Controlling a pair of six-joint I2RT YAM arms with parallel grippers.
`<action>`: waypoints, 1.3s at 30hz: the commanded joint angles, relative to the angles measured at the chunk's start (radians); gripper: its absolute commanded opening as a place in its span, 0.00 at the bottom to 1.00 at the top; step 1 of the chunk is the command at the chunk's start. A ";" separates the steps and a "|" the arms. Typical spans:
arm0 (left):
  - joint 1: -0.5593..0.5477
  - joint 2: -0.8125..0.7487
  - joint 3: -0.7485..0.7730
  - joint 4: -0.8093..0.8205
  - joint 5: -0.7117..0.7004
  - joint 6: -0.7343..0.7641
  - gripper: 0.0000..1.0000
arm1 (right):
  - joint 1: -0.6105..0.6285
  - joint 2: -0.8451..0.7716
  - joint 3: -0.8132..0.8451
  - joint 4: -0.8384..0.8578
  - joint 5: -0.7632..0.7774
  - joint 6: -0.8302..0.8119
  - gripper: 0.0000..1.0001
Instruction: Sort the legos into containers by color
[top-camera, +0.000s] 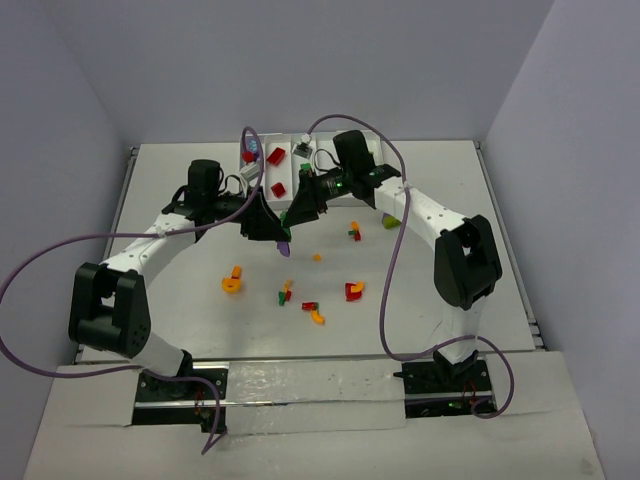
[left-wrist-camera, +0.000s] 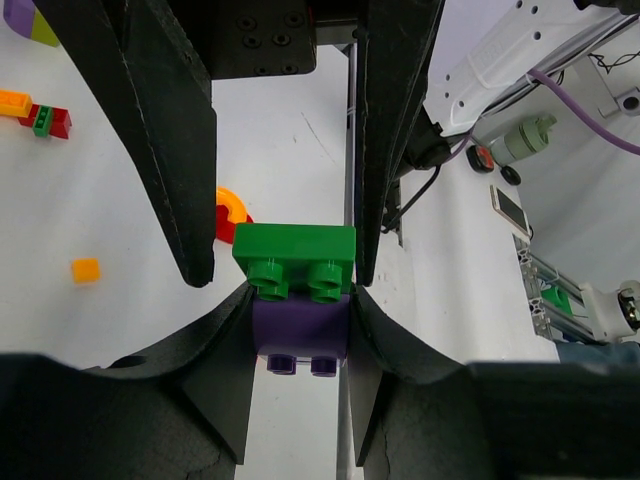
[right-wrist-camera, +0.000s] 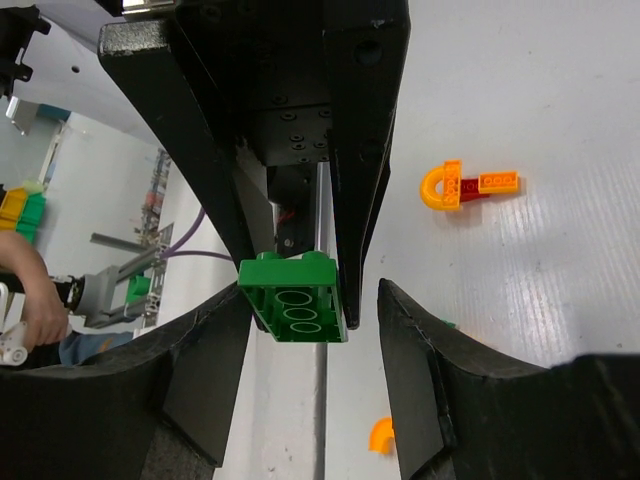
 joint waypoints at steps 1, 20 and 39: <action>-0.012 -0.002 0.035 0.002 0.021 0.030 0.00 | 0.007 -0.042 0.032 0.080 0.010 0.034 0.60; -0.011 0.025 0.060 -0.040 -0.031 0.041 0.18 | 0.027 -0.043 0.029 0.043 0.009 -0.014 0.07; 0.022 -0.023 0.041 -0.127 -0.037 0.110 0.60 | -0.022 -0.031 0.061 0.076 0.016 0.043 0.00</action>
